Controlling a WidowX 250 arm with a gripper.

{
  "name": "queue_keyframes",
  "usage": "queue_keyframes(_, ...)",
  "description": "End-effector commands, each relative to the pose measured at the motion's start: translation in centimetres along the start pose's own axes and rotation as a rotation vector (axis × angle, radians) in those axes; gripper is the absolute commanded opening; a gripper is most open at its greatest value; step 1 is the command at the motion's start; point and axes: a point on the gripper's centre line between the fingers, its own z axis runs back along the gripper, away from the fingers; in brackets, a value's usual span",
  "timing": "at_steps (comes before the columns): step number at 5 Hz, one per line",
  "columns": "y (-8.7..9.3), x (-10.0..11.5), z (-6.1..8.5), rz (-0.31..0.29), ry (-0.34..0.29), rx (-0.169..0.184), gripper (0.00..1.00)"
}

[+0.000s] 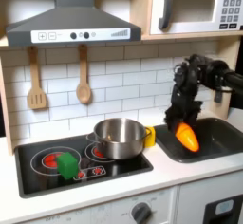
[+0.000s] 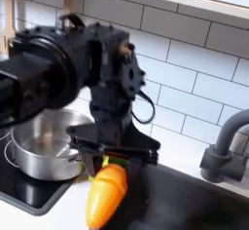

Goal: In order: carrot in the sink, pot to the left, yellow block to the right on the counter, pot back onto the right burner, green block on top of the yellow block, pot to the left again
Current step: 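Take the carrot out of the pot and put it in the sink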

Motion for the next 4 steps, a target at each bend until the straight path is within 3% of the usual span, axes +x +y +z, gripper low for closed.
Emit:
queue_keyframes(1,-3.3,0.0,-1.1,-0.091,-0.017,-0.023,0.0)
queue_keyframes(2,-4.4,-0.1,-2.2,-0.115,0.002,-0.027,0.0)
queue_keyframes(4,-4.4,-0.3,-3.7,-0.112,0.015,-0.01,0.0)
